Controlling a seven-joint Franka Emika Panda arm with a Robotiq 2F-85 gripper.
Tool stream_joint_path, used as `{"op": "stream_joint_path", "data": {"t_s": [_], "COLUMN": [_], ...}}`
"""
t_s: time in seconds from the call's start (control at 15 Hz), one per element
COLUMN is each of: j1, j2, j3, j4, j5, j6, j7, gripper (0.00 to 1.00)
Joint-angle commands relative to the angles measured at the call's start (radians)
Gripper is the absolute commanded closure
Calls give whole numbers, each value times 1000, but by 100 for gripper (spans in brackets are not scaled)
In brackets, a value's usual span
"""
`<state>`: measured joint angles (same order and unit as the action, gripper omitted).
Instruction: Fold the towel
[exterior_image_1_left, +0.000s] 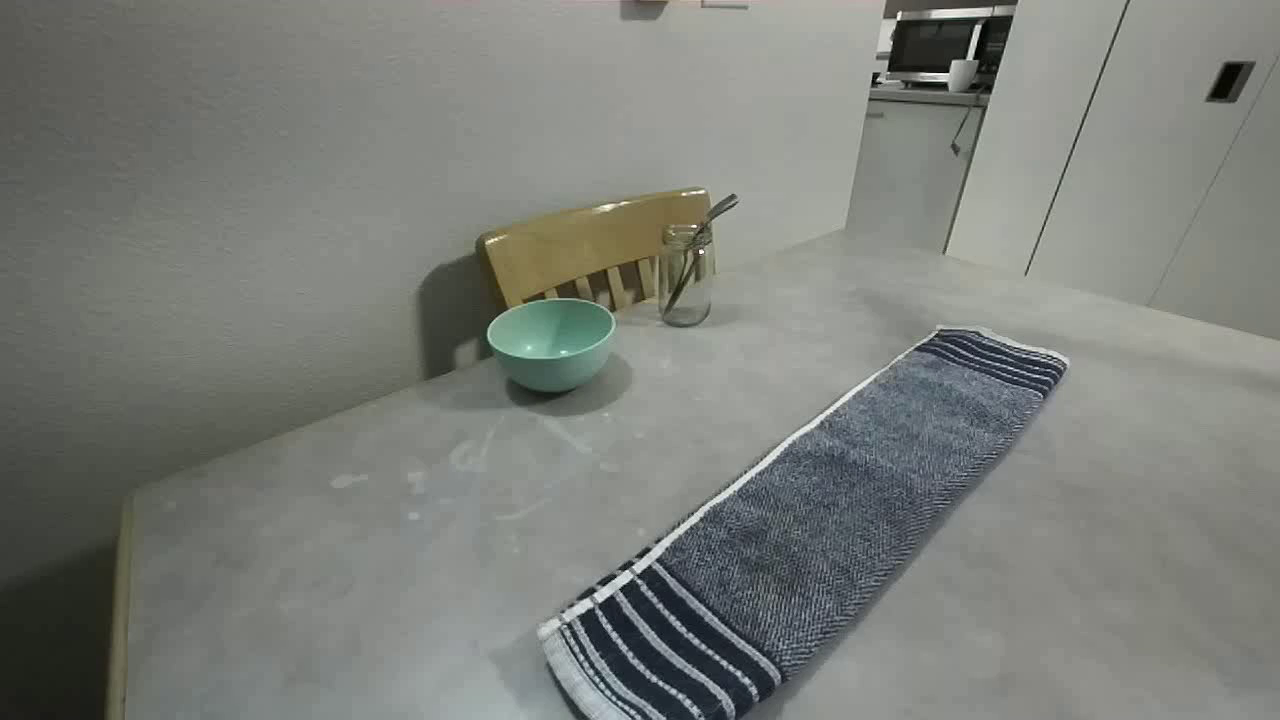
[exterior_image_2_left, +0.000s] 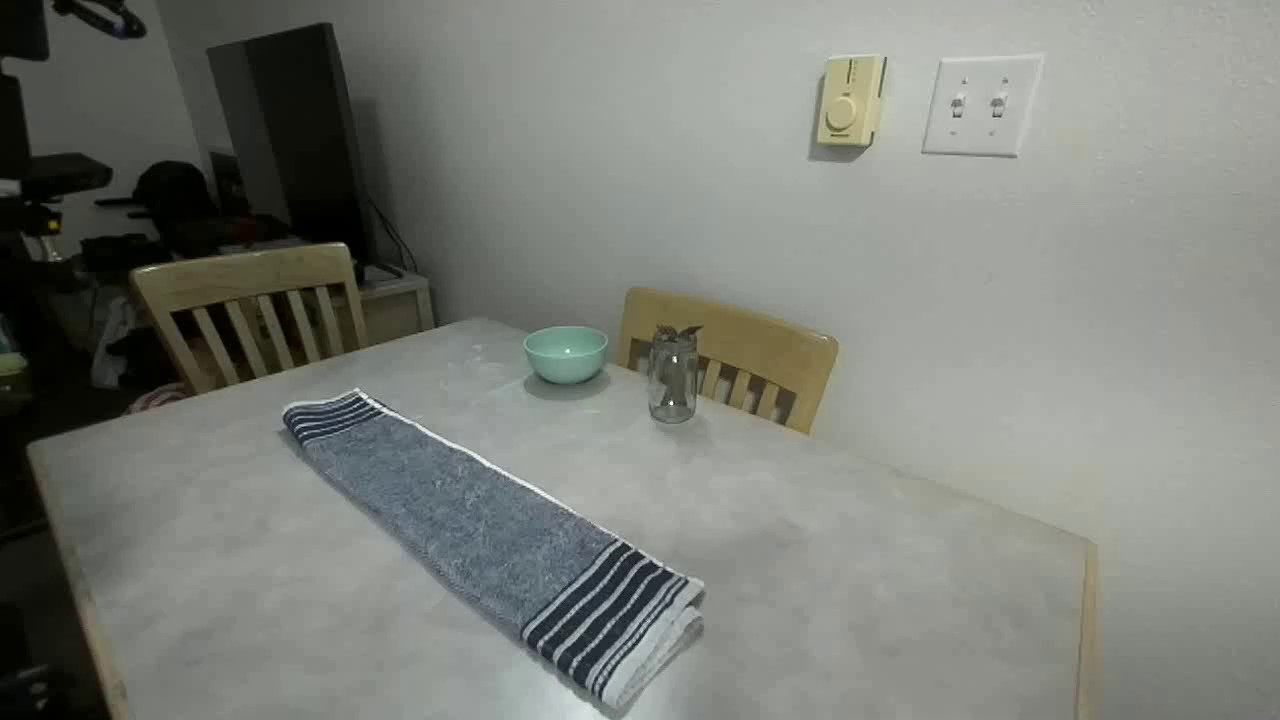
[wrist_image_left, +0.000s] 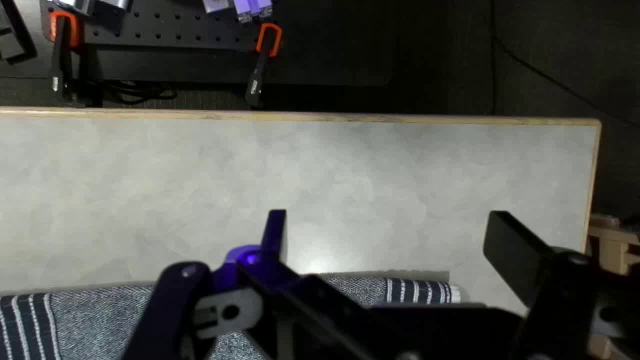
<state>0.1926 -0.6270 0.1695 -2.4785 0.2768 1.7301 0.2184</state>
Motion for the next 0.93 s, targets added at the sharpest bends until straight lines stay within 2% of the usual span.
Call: {"op": "stream_joint_path", "data": {"t_s": [0.0, 0.73, 0.87], "j1": [-15, -15, -16], "j2": [-1, -1, -2], "j3": [11, 11, 4], "j4": [2, 2, -20], "j5": [6, 6, 16], "j6": [-4, -4, 25], "j7": [-7, -7, -19], "gripper": [0, 0, 0]}}
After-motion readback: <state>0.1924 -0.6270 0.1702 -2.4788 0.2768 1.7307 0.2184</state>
